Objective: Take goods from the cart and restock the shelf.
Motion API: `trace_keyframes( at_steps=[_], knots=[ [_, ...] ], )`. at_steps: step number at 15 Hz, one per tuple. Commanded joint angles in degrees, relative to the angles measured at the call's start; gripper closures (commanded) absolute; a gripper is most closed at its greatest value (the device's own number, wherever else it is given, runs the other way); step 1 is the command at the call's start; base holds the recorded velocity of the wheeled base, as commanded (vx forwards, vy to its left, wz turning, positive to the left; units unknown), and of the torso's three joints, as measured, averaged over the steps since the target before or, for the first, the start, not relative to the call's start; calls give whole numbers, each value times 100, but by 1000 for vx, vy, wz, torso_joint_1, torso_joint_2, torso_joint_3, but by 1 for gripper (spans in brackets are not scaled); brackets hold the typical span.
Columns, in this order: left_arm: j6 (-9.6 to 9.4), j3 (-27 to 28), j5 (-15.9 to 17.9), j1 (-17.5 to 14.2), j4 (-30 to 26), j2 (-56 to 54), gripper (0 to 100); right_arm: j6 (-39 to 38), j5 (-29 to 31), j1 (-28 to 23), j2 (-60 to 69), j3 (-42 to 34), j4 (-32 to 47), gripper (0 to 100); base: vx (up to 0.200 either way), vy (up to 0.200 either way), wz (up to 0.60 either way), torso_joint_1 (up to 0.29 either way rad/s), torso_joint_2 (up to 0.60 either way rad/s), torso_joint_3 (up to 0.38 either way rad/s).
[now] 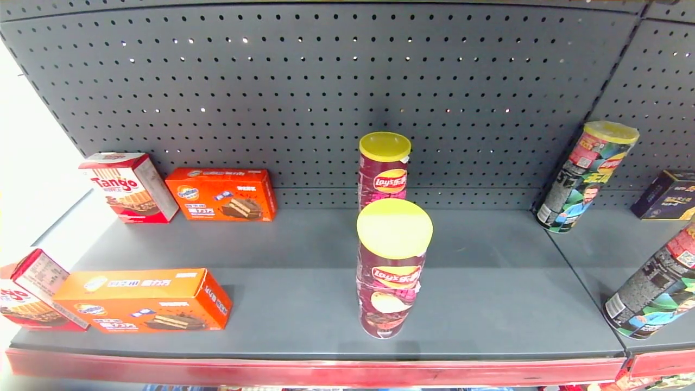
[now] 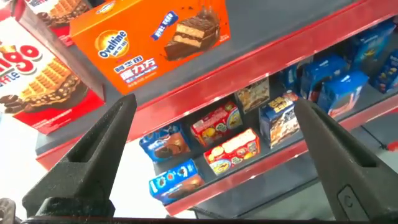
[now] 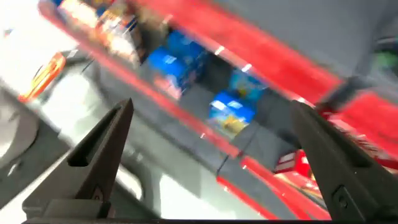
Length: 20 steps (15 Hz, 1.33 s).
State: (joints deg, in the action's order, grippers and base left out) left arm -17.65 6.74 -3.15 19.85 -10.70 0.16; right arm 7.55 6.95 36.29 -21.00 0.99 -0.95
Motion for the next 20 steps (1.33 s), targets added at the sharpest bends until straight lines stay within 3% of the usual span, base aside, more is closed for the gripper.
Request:
trace_keyframes(
  at_steps=[1,5,7,8,9,10,12,14,17,20],
  knots=[
    [-1,-15,-63,-95,-2,-16,0,-113,26,-588,-167,33,7,0,0,0,0,0,0,0],
    [16,-15,-116,-218,-2,-16,0,-157,43,-2302,-545,24,7,0,0,0,0,0,0,0],
    [16,-15,-160,-218,-2,-16,0,-245,-44,-3532,61,33,34,0,0,0,0,0,0,0],
    [16,-15,-160,-218,-2,-16,0,-350,-396,-3884,615,42,69,0,0,0,0,0,0,0],
    [16,-15,-160,-218,-2,-16,0,-385,-897,-3928,1309,59,95,0,0,0,0,0,0,0],
    [16,-15,-160,-218,-2,-16,0,-421,-976,-3875,1723,33,42,0,0,0,0,0,0,0],
    [25,-15,-151,-218,-2,-16,0,-429,-941,-3858,1696,-99,-248,0,0,0,0,0,0,0],
    [69,-15,-151,-218,-2,-16,0,-719,-519,-3866,1679,-81,174,0,0,0,0,0,0,0],
    [78,-15,-195,-236,-2,-16,0,-737,-519,-3884,1661,-90,139,0,0,0,0,0,0,0],
    [78,47,-556,-394,-99,362,0,-737,-519,-3884,1661,-90,139,0,0,0,0,0,0,0]
  ],
)
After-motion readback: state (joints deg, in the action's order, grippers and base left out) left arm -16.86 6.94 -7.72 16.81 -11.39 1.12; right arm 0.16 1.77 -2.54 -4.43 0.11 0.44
